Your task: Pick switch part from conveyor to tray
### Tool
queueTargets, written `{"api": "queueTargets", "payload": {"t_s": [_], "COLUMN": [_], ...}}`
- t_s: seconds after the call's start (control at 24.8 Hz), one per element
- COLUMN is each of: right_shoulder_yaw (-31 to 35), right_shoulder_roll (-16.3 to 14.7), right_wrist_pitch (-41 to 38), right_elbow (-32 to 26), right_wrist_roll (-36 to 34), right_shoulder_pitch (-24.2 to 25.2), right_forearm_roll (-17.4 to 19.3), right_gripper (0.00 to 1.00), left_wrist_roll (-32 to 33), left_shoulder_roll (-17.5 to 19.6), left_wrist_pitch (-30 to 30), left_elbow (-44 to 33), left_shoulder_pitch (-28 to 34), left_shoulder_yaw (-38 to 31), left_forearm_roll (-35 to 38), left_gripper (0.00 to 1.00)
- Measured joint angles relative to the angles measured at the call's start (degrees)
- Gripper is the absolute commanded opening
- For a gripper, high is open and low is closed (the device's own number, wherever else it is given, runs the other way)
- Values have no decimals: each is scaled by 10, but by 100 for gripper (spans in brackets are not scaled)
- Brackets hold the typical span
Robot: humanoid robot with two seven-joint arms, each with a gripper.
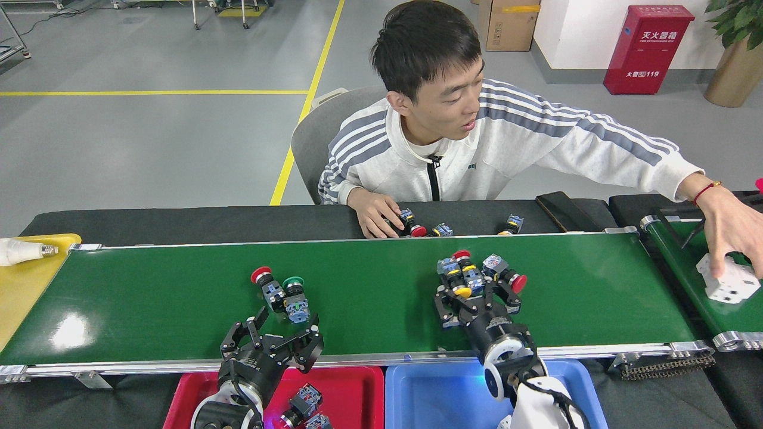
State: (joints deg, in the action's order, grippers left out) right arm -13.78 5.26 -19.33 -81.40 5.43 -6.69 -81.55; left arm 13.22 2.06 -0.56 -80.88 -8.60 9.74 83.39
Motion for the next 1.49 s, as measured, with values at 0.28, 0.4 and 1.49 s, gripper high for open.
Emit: {"api": "queueTargets", "payload": {"t_s": [0.28, 0.4, 1.49], "right_shoulder_yaw": [-84, -105, 192], "right_shoulder_roll": [-8, 12, -23], "right_wrist_pitch": [-160, -164, 170], "right_elbow": [-68, -30, -114], "right_wrist_roll": [-2, -1, -104], "right_shoulder_pitch": [88, 87, 177], "right_forearm_roll": [-3, -4, 36], "right_gripper": [99, 99, 93], "left_wrist_roll": [1, 0, -35], "left_shoulder_roll": [2, 4, 71], "left_wrist_pitch": [54, 74, -370], "left_elbow": [79, 120, -187], "left_shoulder_pitch": [-68, -94, 217], "left_shoulder_yaw": [-9, -11, -154], "left_forearm_roll": [0, 0, -49], "left_gripper": [100, 99, 100]}}
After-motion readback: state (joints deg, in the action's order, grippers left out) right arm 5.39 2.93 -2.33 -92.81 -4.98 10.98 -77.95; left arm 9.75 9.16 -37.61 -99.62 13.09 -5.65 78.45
